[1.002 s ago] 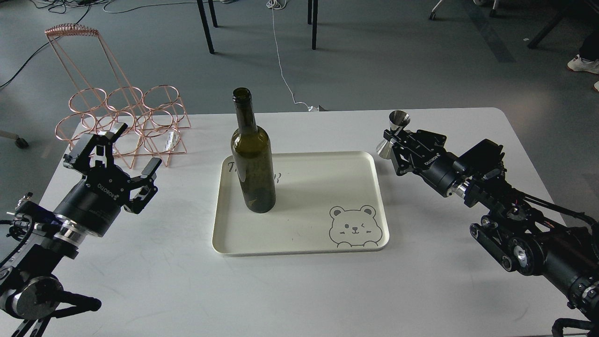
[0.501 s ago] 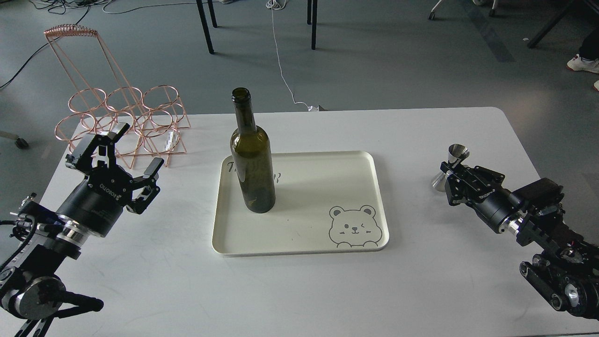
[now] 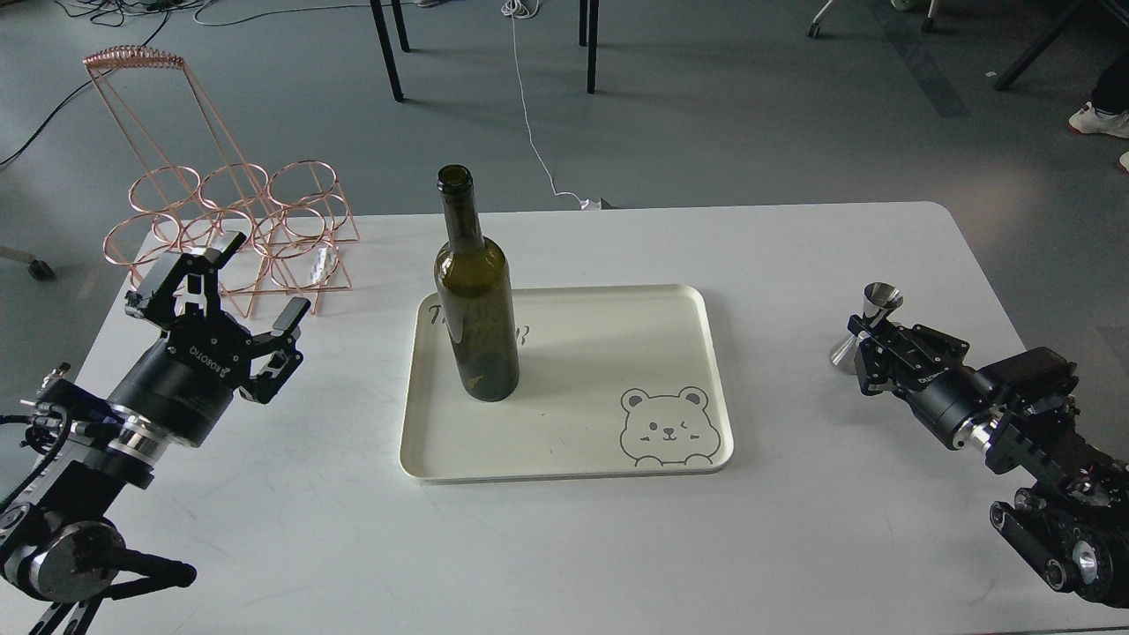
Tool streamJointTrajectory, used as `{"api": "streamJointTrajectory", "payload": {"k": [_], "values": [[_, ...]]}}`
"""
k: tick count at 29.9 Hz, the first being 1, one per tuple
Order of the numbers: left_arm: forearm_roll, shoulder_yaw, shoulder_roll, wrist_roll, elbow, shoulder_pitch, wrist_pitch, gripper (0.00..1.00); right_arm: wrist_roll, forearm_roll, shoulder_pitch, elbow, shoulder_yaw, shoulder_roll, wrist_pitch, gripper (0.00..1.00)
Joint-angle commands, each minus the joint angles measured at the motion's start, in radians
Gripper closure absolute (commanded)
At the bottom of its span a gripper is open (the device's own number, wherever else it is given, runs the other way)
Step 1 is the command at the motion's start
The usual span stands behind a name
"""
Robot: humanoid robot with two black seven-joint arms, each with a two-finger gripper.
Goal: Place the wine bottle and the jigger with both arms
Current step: 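Lift the jigger with the right gripper and carry it off the tray, then set the jigger down beside the tray and raise the right gripper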
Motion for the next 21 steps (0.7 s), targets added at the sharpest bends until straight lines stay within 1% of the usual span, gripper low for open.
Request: {"api": "streamJointTrajectory", "payload": {"k": [1, 5, 6, 12, 18, 21], "values": [[0.002, 0.003, -0.018, 0.002, -0.003, 0.0, 0.0, 0.02, 0.0, 0.014, 0.0, 0.004, -0.003, -0.012, 0.0, 0.26], [0.006, 0.005, -0.041, 0.005, -0.003, 0.0, 0.0, 0.02, 0.0, 0.015, -0.001, 0.024, -0.005, -0.045, 0.0, 0.09], [0.006, 0.005, -0.045, 0.006, -0.003, 0.0, 0.0, 0.02, 0.0, 0.015, -0.003, 0.031, -0.007, -0.061, 0.0, 0.07], [0.008, 0.006, -0.057, 0.006, -0.003, 0.0, 0.001, 0.02, 0.0, 0.084, -0.064, 0.148, -0.046, -0.179, 0.0, 0.04], [0.008, 0.006, -0.056, 0.006, -0.003, 0.0, 0.0, 0.02, 0.0, 0.231, -0.141, 0.289, -0.152, -0.346, 0.0, 0.04], [0.008, 0.006, -0.054, 0.006, -0.003, -0.002, 0.0, 0.02, 0.0, 0.329, -0.181, 0.407, -0.212, -0.435, 0.0, 0.04]]}}
